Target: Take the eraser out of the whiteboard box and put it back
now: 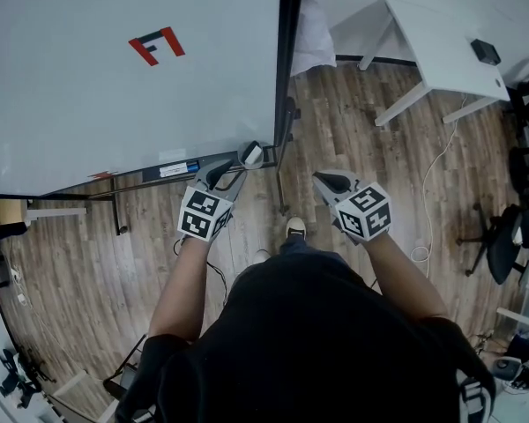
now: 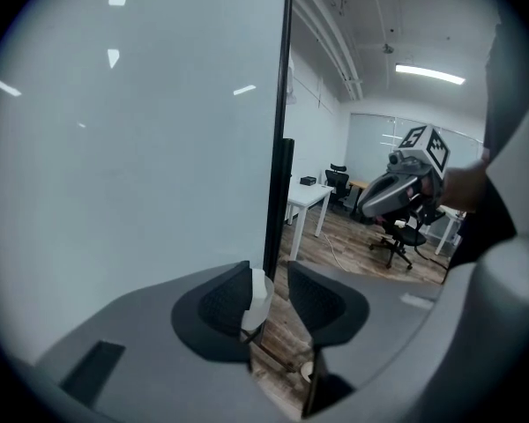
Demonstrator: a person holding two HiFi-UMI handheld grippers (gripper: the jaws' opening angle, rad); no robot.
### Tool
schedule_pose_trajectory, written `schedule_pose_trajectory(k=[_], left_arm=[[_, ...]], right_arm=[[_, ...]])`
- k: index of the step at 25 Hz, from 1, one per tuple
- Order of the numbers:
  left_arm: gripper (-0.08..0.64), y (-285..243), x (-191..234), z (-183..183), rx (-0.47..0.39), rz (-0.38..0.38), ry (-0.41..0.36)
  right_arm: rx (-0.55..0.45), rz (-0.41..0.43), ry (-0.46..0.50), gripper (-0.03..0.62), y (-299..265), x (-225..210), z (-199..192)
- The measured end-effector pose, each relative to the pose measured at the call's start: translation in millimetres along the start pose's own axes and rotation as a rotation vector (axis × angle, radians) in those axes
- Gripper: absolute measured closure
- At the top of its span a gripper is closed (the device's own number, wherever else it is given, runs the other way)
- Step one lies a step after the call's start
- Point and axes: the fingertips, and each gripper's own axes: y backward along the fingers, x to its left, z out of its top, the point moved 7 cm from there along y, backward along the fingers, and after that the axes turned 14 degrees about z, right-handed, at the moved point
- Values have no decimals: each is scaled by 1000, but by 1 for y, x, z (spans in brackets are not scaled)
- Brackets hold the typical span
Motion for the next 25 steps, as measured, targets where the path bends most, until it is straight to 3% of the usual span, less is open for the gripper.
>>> schedule_pose_trajectory(k=[25], left_arm=[[346,-80,-1,-21,123,-1,38]], right_arm=[[52,-2,-32,595,9,-53,-8]])
